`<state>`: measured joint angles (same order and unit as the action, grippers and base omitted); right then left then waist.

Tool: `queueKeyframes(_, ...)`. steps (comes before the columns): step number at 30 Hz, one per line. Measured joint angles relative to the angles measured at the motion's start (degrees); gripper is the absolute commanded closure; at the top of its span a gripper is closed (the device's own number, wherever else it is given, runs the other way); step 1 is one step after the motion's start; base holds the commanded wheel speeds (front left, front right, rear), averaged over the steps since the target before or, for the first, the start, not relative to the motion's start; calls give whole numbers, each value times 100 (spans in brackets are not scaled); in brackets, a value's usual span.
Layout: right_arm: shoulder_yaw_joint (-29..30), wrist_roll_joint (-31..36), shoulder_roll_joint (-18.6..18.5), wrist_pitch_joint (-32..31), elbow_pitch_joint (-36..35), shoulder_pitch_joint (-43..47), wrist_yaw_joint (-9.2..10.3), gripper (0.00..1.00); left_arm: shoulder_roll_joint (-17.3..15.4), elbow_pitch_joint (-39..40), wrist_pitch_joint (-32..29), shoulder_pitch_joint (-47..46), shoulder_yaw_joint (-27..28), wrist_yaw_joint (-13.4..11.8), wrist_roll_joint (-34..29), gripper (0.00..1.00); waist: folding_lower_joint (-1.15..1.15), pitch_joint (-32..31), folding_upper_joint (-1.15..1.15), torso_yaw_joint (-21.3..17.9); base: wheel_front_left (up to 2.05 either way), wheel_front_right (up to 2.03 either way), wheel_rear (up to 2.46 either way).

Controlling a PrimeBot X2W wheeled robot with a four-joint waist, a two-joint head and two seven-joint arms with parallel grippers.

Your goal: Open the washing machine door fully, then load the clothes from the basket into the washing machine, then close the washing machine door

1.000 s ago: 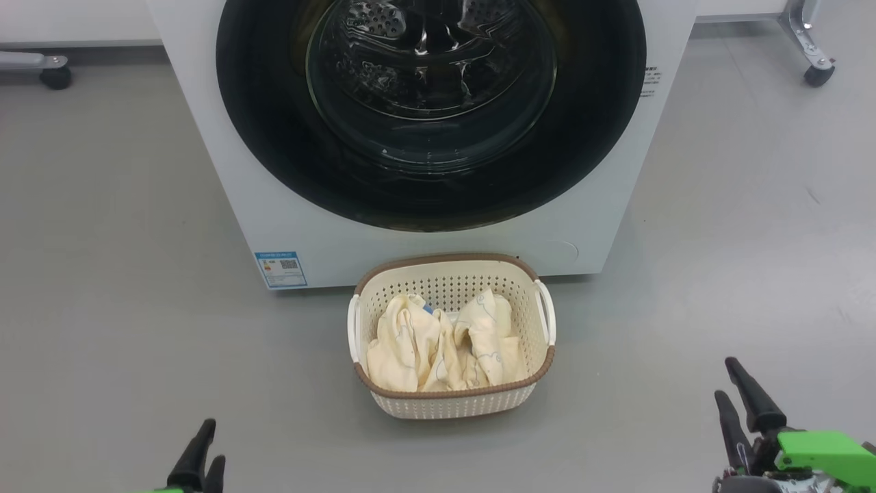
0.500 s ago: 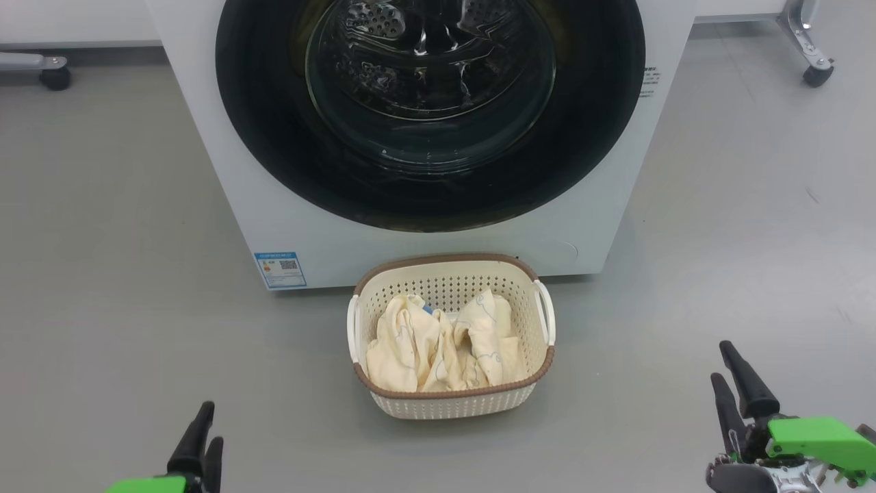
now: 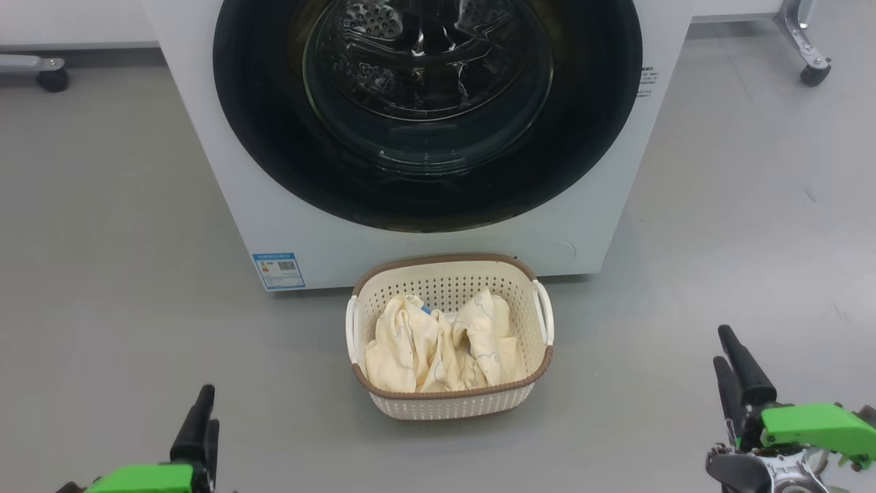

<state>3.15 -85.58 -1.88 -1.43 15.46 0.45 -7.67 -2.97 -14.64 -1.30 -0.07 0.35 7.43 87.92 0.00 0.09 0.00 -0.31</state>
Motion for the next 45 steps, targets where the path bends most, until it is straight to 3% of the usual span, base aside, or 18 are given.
queueKeyframes(22,-318,1374,-182,356,-200,-120,0,0,-166,250,386,-79,-294,0,-1029,0,0,3,0,-27,0,0,0)
queueKeyframes(45,-644,3223,-394,733,-244,-211,0,0,-383,307,728,-116,-573,1,-2920,0,0,18,0,-32,0,0,0)
